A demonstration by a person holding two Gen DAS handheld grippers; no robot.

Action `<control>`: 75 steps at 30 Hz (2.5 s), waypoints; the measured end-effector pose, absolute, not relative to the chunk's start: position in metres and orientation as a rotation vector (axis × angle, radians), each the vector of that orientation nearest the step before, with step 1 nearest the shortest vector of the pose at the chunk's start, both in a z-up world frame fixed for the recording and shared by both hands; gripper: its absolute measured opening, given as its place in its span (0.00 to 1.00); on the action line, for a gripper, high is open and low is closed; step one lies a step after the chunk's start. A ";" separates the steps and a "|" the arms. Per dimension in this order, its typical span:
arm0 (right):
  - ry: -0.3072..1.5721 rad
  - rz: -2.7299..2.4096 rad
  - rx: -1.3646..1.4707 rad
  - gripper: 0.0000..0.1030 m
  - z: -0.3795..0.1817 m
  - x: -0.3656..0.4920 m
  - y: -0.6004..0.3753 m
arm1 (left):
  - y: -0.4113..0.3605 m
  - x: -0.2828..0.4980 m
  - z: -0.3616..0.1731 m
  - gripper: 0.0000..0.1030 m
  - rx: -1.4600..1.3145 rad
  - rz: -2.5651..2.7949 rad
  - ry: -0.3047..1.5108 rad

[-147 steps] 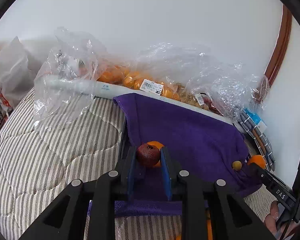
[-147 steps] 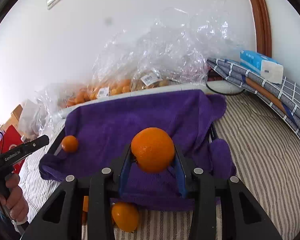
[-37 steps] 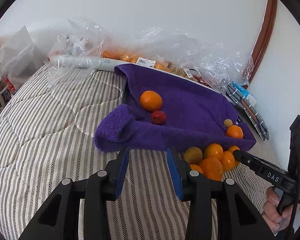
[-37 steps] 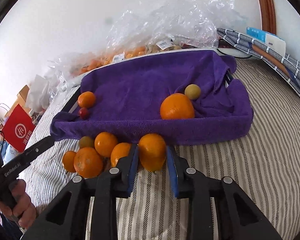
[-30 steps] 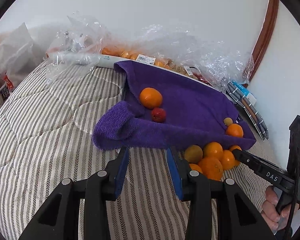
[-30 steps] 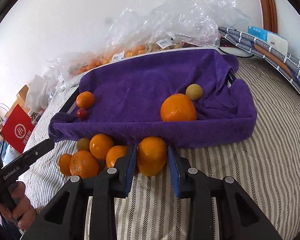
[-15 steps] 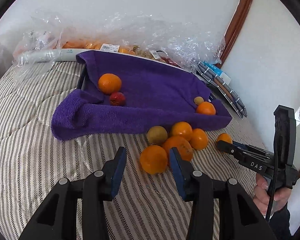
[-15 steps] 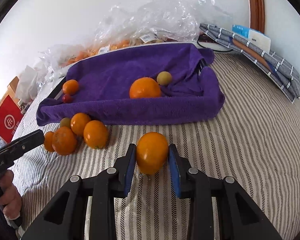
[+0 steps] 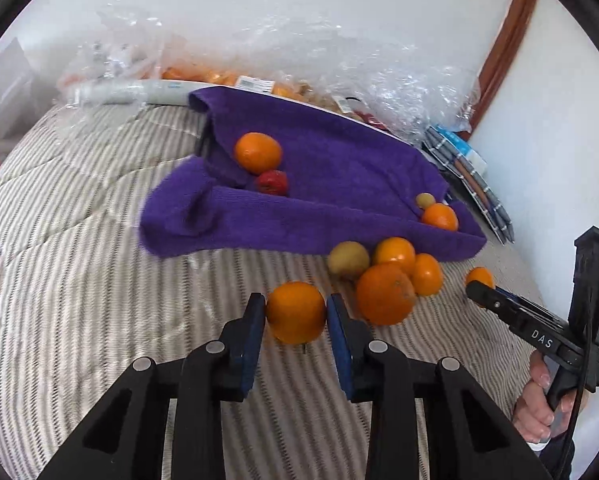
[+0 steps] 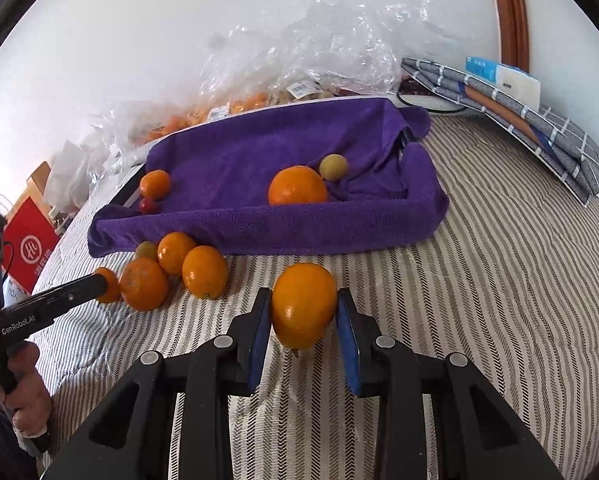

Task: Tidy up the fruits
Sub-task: 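Grasp another orange with the left gripper while the right gripper holds its orange, then carry both oranges onto the purple towel and open both grippers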

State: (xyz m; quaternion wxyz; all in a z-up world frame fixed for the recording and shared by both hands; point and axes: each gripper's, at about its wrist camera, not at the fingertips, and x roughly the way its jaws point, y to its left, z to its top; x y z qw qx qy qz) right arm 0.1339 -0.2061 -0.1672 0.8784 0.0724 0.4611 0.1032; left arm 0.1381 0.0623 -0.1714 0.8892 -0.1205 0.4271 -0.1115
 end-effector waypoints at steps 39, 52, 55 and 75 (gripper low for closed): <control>0.893 0.218 0.175 0.31 -0.160 0.125 -0.211 | 0.070 0.124 -0.157 0.29 -0.250 -0.152 0.747; 0.809 0.208 0.093 0.31 -0.119 0.136 -0.216 | 0.066 0.141 -0.121 0.29 -0.266 -0.157 0.681; 0.774 0.201 0.112 0.31 -0.109 0.155 -0.223 | 0.061 0.162 -0.116 0.29 -0.248 -0.122 0.676; 0.871 0.140 0.154 0.31 -0.161 0.267 -0.233 | 0.032 0.228 -0.153 0.29 -0.325 -0.179 0.773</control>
